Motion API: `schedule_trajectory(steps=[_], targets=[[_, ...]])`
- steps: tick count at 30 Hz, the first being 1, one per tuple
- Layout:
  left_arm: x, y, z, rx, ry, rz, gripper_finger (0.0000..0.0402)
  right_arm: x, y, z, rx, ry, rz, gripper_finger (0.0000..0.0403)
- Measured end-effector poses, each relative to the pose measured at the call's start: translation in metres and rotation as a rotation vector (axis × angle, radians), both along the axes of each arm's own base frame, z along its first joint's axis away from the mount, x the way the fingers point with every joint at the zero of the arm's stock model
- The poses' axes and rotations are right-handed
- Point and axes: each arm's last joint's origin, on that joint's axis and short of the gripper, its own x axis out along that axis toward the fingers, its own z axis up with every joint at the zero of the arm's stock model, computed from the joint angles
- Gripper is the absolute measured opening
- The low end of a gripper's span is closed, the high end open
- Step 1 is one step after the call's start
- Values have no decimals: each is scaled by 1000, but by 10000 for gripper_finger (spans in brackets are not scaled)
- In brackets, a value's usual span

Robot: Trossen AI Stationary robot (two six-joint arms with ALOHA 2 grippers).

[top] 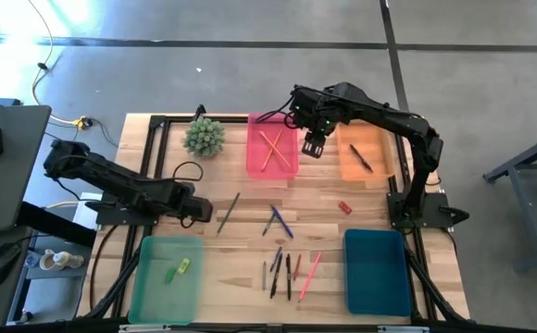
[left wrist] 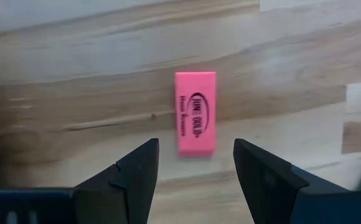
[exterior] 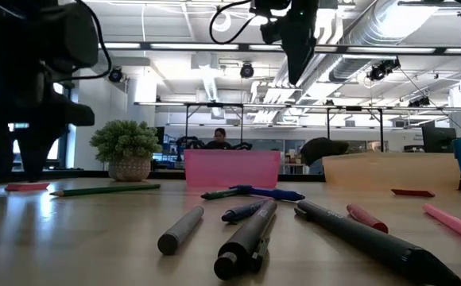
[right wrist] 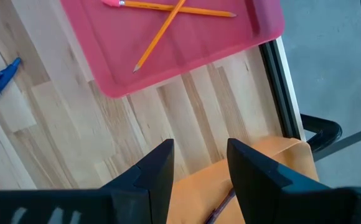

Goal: Sort crayons/erasers/pens/pencils in bins
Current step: Put the pink eraser into the light green bin

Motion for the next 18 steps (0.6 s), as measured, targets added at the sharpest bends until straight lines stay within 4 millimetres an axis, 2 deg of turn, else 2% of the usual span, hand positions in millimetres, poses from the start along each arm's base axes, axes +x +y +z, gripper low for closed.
schedule_trajectory(steps=[6,12,18], targets=[[6,8,-12,0,60,0,197,0,0,0,-1,-2,0,139],[8,17,-15,-29,83,18,192,-2,1,2,-4,6,11,139],[9,18,-15,-26,74,0,150,-25,10,28,-30,-56,-7,139]])
